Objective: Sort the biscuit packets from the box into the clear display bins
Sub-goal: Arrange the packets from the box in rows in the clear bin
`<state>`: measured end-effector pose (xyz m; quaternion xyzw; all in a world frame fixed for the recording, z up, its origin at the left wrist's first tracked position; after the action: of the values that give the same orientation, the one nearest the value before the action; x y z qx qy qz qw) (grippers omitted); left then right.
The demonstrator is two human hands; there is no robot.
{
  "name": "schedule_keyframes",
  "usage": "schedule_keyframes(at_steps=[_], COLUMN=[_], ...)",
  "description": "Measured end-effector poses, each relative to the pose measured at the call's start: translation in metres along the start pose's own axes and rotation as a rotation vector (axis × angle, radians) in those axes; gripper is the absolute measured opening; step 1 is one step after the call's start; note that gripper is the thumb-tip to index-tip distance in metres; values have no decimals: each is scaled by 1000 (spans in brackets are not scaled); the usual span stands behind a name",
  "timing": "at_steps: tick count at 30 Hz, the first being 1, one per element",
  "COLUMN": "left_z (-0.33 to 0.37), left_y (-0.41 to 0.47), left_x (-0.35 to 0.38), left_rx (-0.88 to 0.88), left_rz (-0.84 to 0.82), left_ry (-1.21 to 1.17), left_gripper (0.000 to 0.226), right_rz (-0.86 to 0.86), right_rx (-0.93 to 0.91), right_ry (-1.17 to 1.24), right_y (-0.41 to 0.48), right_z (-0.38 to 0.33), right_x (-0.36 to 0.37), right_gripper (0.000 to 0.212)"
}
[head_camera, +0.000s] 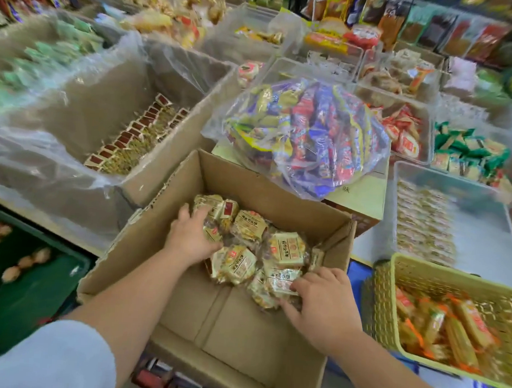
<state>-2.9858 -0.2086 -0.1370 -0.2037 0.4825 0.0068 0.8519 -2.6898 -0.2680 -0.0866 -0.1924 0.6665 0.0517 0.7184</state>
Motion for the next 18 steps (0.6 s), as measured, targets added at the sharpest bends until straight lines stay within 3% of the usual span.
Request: schedule_keyframes(at_steps=[7,18], left_z=[-16,-19], left_y=[14,6], left_x=[14,9], left_rx=[-1,75], left_rz=[-100,2], left_ry=[14,53], left_gripper=[98,64], right_rz=[29,60], right_rx=[13,30], right_ry=[-16,21], right_y=[3,2], right_z=[-3,-2], right_x=[2,1], right_gripper=[53,48])
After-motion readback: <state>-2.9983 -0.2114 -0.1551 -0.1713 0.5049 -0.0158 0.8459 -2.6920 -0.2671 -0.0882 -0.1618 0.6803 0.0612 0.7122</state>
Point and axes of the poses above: each hand's wrist, its own y-axis towards the middle knuckle, its own x-axis out of the palm, z = x × y, the point moved 1 cm from there along y, towards the middle knuckle, and after that the axes turned 6 degrees about x, right-handed, at the moved point
